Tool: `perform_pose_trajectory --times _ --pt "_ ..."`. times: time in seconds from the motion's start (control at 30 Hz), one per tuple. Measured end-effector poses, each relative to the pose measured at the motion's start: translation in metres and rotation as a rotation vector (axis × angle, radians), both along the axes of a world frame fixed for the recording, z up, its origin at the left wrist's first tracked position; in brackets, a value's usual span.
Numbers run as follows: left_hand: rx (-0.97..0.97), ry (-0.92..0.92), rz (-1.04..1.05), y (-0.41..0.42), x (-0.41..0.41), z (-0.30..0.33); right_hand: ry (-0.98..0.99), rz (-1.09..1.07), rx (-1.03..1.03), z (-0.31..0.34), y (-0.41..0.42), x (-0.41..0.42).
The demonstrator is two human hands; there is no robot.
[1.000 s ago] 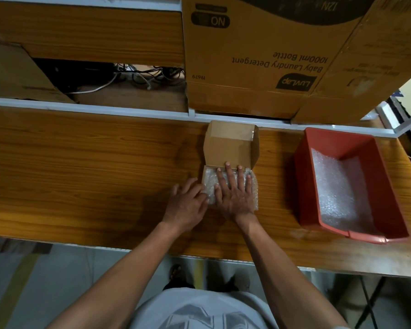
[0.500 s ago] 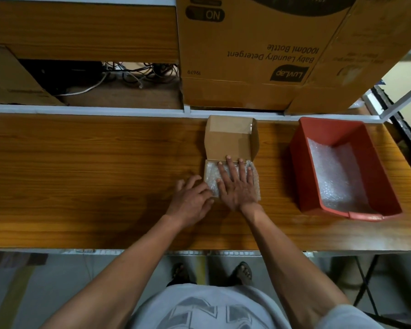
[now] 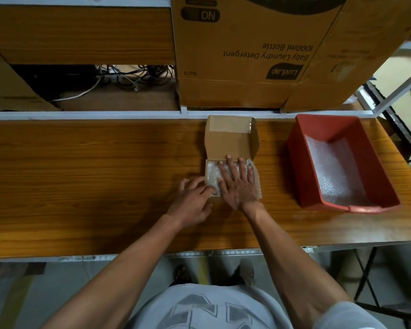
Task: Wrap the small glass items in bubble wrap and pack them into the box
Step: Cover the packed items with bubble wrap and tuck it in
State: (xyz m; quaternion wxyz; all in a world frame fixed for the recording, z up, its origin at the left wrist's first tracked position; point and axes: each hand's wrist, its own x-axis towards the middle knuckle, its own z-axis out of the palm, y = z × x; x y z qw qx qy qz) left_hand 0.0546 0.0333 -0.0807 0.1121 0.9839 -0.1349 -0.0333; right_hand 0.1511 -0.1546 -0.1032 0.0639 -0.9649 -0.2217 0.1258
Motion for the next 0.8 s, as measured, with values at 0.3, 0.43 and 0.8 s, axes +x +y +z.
perform_pose_trajectory --times 0.3,0.43,0.8 --pt "0.023 -0.085 0.029 0.014 -0.009 -0.003 -0.001 -0.003 0.002 0.003 0.000 -0.001" --pt "0.041 0.001 0.059 0.007 -0.002 0.003 0.012 -0.002 0.001 0.004 0.000 -0.001" --pt "0.071 -0.042 -0.047 0.010 0.000 0.013 0.012 0.001 0.005 0.006 0.000 -0.002"
